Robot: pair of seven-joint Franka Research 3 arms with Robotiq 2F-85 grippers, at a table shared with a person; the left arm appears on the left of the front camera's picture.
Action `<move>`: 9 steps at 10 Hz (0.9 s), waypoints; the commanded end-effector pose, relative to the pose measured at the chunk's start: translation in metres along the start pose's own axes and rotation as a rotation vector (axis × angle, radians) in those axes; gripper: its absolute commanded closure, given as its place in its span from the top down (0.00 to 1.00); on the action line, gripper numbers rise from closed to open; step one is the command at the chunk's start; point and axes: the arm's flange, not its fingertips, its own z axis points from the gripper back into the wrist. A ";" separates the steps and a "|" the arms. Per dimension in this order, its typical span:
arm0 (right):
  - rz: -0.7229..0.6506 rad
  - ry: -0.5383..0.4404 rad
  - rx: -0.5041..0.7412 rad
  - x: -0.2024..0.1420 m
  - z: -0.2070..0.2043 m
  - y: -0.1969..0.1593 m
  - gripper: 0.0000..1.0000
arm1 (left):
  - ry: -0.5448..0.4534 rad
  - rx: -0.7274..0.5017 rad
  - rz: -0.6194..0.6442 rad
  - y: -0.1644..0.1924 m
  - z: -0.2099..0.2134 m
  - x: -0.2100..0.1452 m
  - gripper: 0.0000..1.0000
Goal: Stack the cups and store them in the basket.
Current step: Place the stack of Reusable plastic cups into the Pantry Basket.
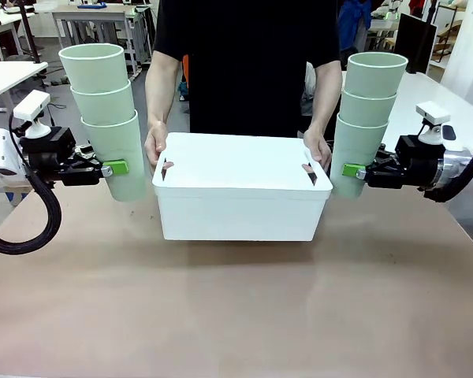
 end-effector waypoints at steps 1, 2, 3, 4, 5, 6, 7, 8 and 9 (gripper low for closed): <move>0.009 0.000 0.002 0.005 -0.001 0.001 0.84 | -0.006 -0.002 -0.001 0.000 -0.001 0.005 0.85; 0.009 0.000 0.002 0.005 -0.001 0.001 0.84 | -0.006 -0.002 -0.001 0.000 -0.001 0.005 0.85; 0.009 0.000 0.002 0.005 -0.001 0.001 0.84 | -0.006 -0.002 -0.001 0.000 -0.001 0.005 0.85; 0.009 0.000 0.002 0.005 -0.001 0.001 0.84 | -0.006 -0.002 -0.001 0.000 -0.001 0.005 0.85; 0.009 0.000 0.002 0.005 -0.001 0.001 0.84 | -0.006 -0.002 -0.001 0.000 -0.001 0.005 0.85; 0.009 0.000 0.002 0.005 -0.001 0.001 0.84 | -0.006 -0.002 -0.001 0.000 -0.001 0.005 0.85; 0.009 0.000 0.002 0.005 -0.001 0.001 0.84 | -0.006 -0.002 -0.001 0.000 -0.001 0.005 0.85; 0.009 0.000 0.002 0.005 -0.001 0.001 0.84 | -0.006 -0.002 -0.001 0.000 -0.001 0.005 0.85; 0.009 0.000 0.002 0.005 -0.001 0.001 0.84 | -0.006 -0.002 -0.001 0.000 -0.001 0.005 0.85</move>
